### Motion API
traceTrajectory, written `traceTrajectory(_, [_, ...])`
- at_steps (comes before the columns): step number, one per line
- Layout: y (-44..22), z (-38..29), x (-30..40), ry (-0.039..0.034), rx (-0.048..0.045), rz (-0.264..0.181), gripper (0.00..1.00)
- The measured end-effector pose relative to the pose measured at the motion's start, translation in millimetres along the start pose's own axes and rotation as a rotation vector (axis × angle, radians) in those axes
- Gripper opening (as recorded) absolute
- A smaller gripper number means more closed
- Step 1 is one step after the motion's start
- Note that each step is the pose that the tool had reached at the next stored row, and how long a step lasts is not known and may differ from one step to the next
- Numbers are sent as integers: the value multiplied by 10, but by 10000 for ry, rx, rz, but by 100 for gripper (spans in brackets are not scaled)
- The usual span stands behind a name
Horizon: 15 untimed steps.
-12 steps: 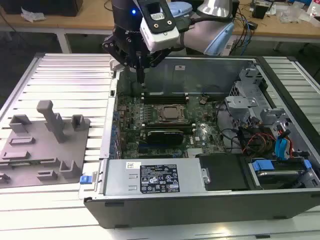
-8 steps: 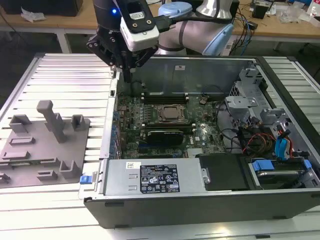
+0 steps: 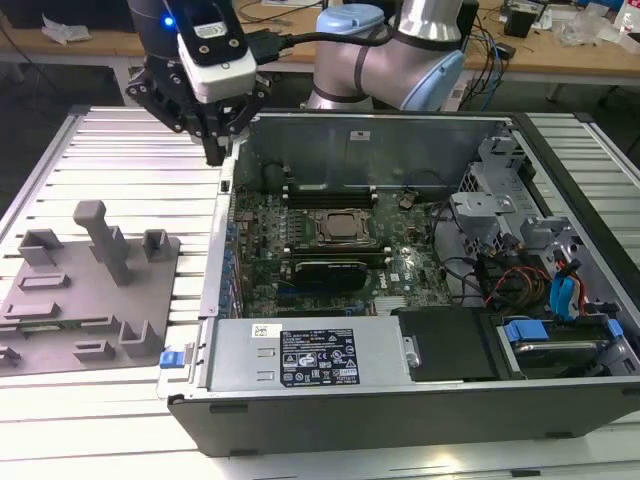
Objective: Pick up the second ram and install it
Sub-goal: 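Reach for the second ram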
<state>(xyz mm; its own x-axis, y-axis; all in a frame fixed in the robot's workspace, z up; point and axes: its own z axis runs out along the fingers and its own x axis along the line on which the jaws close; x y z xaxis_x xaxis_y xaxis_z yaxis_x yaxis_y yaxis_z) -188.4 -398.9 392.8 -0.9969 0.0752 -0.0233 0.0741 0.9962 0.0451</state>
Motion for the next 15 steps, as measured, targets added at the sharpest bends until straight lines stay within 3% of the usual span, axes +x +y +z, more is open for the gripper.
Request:
traceTrajectory(1, [-6,-2,89,0,0,1,11])
traceTrajectory(2, [-9,-2,125,1,0,0,11])
traceTrajectory(11, [-21,-2,281,1,1,1,11])
traceTrajectory(14, [-27,-2,360,1,1,0,11])
traceTrajectory(15, [-32,-2,427,0,0,1,11])
